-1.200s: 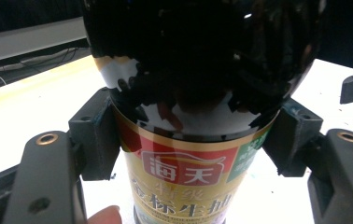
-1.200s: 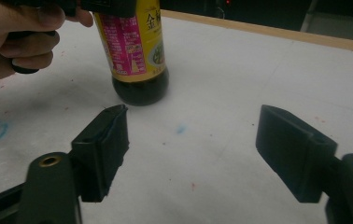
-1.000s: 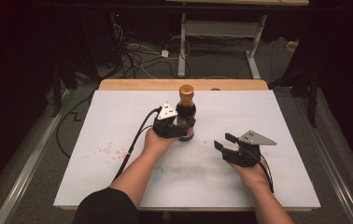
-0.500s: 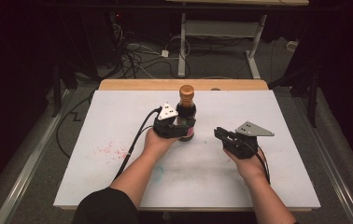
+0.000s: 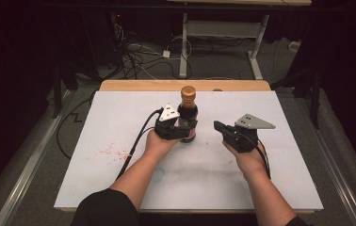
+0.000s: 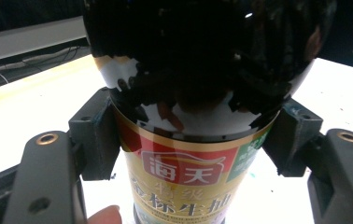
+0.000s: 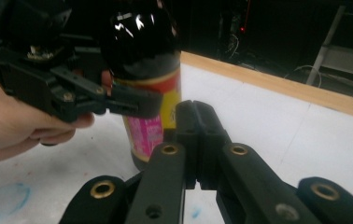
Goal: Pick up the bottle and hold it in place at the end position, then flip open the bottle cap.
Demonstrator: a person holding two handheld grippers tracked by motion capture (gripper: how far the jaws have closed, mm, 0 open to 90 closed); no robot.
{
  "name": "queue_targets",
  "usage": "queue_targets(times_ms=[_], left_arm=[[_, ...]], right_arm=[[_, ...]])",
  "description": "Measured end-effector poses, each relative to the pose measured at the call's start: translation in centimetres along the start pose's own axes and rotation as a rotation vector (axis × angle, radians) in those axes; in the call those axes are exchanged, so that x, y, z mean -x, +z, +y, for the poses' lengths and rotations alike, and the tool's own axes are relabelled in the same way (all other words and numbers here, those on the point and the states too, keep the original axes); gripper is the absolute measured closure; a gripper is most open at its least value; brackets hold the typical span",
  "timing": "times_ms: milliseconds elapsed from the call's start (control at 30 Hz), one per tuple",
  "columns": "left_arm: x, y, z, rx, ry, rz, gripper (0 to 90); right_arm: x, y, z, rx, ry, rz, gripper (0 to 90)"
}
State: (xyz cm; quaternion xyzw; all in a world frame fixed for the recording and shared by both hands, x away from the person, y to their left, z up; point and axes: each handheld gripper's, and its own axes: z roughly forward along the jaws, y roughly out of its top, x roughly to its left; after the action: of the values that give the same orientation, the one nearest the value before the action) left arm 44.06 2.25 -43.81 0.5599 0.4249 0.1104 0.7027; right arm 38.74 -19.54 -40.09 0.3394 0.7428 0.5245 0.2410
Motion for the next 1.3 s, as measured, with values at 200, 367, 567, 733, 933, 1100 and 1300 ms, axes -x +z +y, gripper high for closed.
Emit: queue_targets(times_ms=[200,367,567,733,933,1100,1300], left_arm=[[0.1,0.0,0.0,0.000,0.007,0.000,28.7],[-0.5,-0.8,0.1,-0.118,0.115,-0.020,28.6],[0.1,-0.1,0.0,0.000,0.008,0.001,28.7],[-0.6,-0.7,0.1,-0.106,0.115,-0.008,28.7],[-0.5,-0.6,0.0,-0.088,0.098,-0.007,28.6],[0.1,0.0,-0.1,0.007,0.001,0.005,28.7],[0.1,0.0,-0.1,0.007,0.003,0.007,28.7]], right_arm=[[-0.1,0.4,1.5,0.021,-0.009,0.017,90.0],[-0.2,0.6,2.9,0.034,-0.016,0.024,90.0],[-0.5,1.0,4.4,0.035,-0.037,0.019,90.0],[-0.8,1.6,5.1,0.025,-0.049,0.032,90.0],[-1.0,2.2,6.0,0.020,-0.049,0.042,90.0],[-1.2,2.5,6.7,0.015,-0.061,0.045,90.0],[-1.5,2.7,7.6,0.016,-0.074,0.045,90.0]])
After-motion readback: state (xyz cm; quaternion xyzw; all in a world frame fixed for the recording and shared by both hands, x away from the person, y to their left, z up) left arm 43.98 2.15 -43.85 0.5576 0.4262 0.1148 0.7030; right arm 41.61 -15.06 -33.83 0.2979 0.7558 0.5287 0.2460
